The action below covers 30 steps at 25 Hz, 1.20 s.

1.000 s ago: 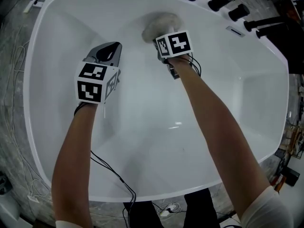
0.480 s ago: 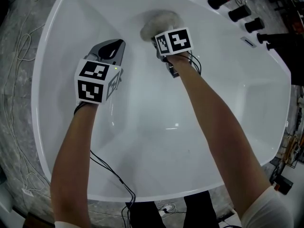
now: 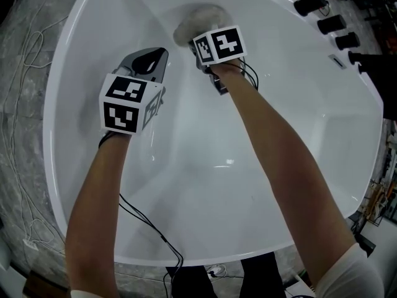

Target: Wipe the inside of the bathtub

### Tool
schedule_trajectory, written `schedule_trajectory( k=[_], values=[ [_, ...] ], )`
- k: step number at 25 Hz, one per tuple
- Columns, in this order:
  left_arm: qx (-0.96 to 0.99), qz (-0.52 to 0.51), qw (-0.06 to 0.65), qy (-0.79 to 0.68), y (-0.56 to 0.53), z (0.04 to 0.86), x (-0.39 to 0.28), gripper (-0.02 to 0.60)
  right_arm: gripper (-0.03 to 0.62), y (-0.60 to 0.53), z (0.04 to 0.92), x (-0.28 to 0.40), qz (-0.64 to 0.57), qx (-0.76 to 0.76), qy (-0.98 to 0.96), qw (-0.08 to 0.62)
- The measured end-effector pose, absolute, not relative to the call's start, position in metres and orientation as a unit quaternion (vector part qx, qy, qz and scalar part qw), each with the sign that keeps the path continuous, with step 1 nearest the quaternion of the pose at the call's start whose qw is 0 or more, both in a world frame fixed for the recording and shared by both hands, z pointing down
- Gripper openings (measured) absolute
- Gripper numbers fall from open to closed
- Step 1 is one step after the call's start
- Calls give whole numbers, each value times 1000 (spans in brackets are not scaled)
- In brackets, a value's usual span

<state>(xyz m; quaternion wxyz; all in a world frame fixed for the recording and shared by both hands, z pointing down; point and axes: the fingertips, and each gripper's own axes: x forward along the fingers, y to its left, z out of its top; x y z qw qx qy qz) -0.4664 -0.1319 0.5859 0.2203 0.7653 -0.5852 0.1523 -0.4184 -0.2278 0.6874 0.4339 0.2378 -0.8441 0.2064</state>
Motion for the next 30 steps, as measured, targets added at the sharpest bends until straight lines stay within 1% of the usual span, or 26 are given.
schedule_trajectory(
  k=[8, 16, 20, 24, 30],
  values=[
    [762, 138, 219, -593, -127, 583, -483, 11, 97, -221, 694, -450, 204, 224, -851, 429],
    [766, 139, 219, -589, -124, 590, -483, 11, 97, -217, 705, -474, 196, 207, -858, 427],
    [761, 129, 235, -591, -117, 599, -485, 11, 97, -214, 713, -474, 192, 205, -858, 430],
    [763, 137, 233, -587, -112, 607, -480, 11, 97, -212, 720, -475, 193, 201, -859, 430],
    [771, 145, 229, -576, -108, 613, -470, 11, 97, -202, 750, -468, 235, 208, -853, 417]
  ],
)
